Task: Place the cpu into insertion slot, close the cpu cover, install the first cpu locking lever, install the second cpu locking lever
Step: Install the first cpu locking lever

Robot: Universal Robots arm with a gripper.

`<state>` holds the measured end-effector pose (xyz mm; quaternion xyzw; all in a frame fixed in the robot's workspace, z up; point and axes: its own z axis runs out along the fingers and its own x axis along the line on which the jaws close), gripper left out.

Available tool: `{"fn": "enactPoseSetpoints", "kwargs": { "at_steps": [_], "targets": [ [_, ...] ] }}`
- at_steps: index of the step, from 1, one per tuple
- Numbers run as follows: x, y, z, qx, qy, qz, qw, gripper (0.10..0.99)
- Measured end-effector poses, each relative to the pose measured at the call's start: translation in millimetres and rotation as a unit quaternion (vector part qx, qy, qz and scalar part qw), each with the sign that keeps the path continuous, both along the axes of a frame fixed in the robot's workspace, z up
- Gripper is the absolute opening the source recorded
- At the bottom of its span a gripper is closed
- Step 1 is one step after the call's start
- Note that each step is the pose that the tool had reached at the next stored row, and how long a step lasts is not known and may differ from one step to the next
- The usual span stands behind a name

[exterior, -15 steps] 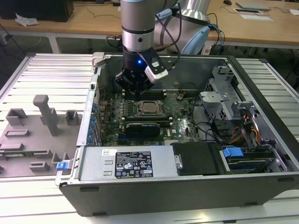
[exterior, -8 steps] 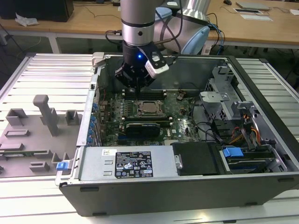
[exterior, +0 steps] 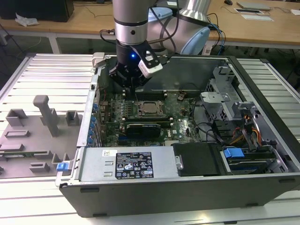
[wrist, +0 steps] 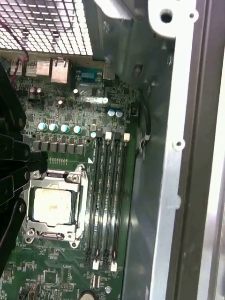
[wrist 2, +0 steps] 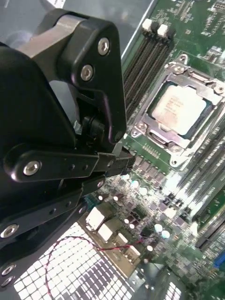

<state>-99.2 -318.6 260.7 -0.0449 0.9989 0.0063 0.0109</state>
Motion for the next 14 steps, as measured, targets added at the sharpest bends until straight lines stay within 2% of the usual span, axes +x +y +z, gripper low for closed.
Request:
{"fn": "enactPoseSetpoints", "kwargs": {
  "at_steps": [1, 3, 4, 8, 11, 12, 14],
  "targets": [
    [-1.2, 0.0, -0.2, 0.0132, -0.0003, 0.000, 0.9999, 0.106],
    [-1.9, 0.0, -0.3, 0.0305, -0.0003, 0.000, 0.9995, 0.106],
    [-2.4, 0.0, -0.3, 0.0411, -0.0004, 0.000, 0.9992, 0.106],
    [-6.5, 0.0, -0.7, 0.0702, -0.0004, 0.000, 0.9975, 0.106],
    [-9.3, 0.0, -1.1, 0.0874, -0.0004, 0.000, 0.9962, 0.106],
    [-9.6, 0.0, -1.4, 0.0968, -0.0004, 0.000, 0.9953, 0.106],
    [-9.3, 0.1, -2.1, 0.0986, -0.0005, 0.000, 0.9951, 0.106]
  ]
}}
